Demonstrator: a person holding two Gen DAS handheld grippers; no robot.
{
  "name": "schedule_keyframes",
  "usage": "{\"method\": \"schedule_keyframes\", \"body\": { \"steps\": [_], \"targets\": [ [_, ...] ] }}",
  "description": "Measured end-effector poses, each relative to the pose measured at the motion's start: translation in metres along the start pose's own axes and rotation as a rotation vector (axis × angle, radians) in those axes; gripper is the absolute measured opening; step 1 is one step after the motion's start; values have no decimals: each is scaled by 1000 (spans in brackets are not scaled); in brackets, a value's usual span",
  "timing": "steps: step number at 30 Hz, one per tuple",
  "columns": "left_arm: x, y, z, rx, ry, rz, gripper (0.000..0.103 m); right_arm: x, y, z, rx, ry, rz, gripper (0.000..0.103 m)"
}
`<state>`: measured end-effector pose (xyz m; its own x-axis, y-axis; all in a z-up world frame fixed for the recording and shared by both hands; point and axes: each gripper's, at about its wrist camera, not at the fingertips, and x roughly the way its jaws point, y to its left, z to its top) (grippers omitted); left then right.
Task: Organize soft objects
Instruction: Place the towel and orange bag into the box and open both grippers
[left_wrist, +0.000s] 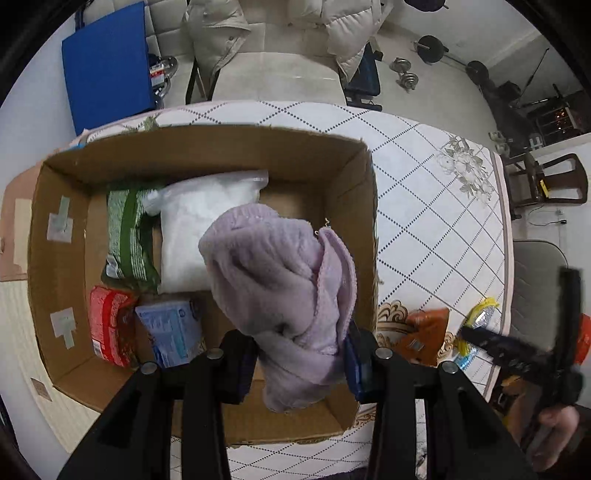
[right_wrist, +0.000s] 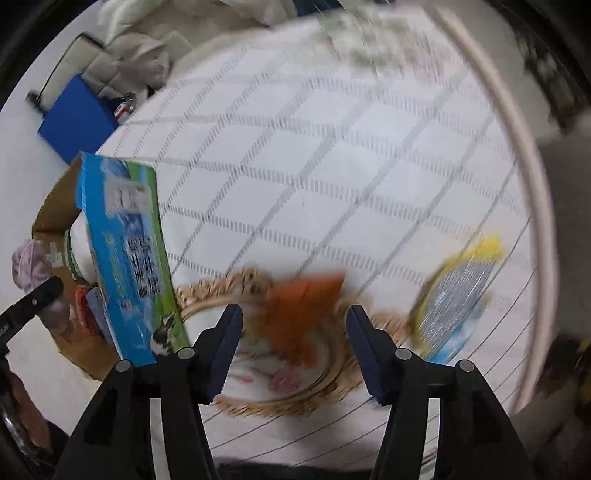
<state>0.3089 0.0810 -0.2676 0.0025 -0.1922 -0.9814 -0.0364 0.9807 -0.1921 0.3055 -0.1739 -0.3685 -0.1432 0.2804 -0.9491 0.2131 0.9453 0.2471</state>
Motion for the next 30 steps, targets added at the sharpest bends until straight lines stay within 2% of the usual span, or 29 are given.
{"method": "schedule_keyframes", "body": {
  "steps": [5, 8, 10, 11, 14, 17, 19, 22, 25, 30],
  "targets": [
    [-4, 13, -11, 10, 3, 9, 37, 54, 10, -8, 9, 25, -72, 61],
    [-14, 29, -14, 1, -5, 18, 37, 66, 15, -9, 31, 0, -86, 48],
    [-24, 43, -14, -4, -17, 27, 37, 57, 28, -12, -3, -23, -112, 35],
    [-28, 49, -13, -5, -22, 31, 37, 49, 35, -15, -17, -37, -103, 33],
    [-44, 73, -9, -11, -41, 52, 37, 14, 59, -23, -42, -105, -44, 33],
    [-54, 96, 1, -5, -46, 80, 37, -35, 97, -33, -86, -199, 56, 33],
    [-52, 111, 13, 11, -29, 115, 37, -59, 134, -39, -146, -246, 111, 33],
    [-35, 133, 36, 21, 27, 168, 37, -60, 191, -34, -235, -252, 132, 33],
    [-7, 156, 58, -7, 108, 170, 37, -32, 232, -16, -271, -241, 62, 33],
    [34, 179, 81, -5, 196, 217, 37, 20, 260, 14, -256, -190, -21, 33]
  ]
}}
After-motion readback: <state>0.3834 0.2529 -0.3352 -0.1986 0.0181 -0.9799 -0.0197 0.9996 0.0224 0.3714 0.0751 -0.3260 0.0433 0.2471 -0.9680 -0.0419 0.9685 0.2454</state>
